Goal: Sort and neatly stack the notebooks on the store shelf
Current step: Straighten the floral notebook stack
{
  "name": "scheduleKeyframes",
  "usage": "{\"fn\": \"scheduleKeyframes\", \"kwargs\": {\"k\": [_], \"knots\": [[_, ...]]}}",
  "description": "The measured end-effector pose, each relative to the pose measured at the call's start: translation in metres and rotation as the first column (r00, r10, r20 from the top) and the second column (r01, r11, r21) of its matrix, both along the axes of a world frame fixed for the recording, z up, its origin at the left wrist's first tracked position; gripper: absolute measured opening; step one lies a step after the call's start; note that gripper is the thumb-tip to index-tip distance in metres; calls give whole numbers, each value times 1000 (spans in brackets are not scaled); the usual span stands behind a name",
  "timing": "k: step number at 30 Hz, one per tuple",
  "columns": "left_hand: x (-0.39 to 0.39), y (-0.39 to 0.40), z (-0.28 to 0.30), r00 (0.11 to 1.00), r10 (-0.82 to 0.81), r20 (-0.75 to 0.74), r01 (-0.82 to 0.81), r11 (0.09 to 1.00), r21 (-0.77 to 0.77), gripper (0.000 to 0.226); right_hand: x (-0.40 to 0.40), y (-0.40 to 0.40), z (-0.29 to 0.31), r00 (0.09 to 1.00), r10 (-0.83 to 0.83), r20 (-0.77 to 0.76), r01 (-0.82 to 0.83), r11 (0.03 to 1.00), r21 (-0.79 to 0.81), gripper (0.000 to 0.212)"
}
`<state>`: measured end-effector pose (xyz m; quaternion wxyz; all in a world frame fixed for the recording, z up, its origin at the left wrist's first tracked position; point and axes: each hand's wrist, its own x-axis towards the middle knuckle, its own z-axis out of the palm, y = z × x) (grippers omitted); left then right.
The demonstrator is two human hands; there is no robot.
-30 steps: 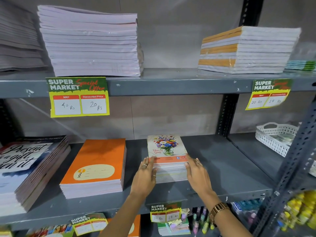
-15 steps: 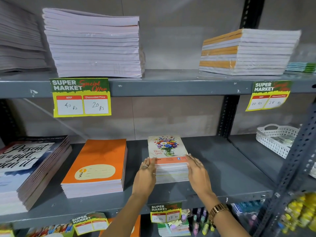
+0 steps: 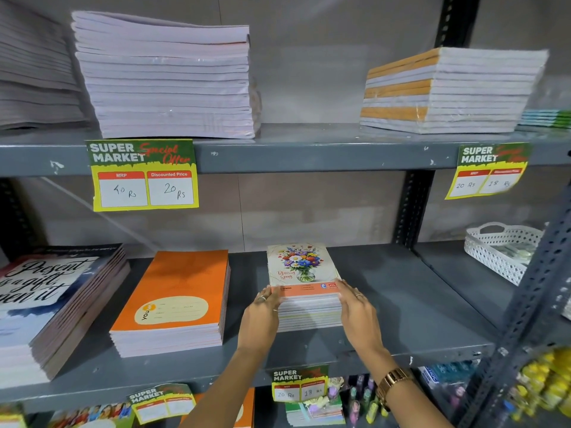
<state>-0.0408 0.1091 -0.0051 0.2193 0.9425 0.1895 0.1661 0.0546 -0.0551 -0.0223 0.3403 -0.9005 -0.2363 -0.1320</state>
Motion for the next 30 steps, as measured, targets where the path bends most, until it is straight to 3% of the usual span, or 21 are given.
{"fn": "scheduleKeyframes", "kwargs": {"k": [12,16,19,22,30], "knots": [[-3,-4,1,999,32,35,-31,999,-22,47,-1,1,-3,998,-2,65,-1,999,43,37],[-8,-4,-1,993,43,107,-26,987,-160,45,-4,0,-3,996,16,82,-20,999,37,38],[-13,-3,-5,987,74,146,-21,942,-336,67,-12,-1,1,998,45,-36,-41,993,112,50],[-14,-3,-8,993,55,106,-7,915,-404,82,-17,3,3,973,28,-230,22,977,213,63],[-8,-15,-5,979,-59,193,160,809,-566,61,-15,10,-3,936,119,-332,18,925,381,48]]}}
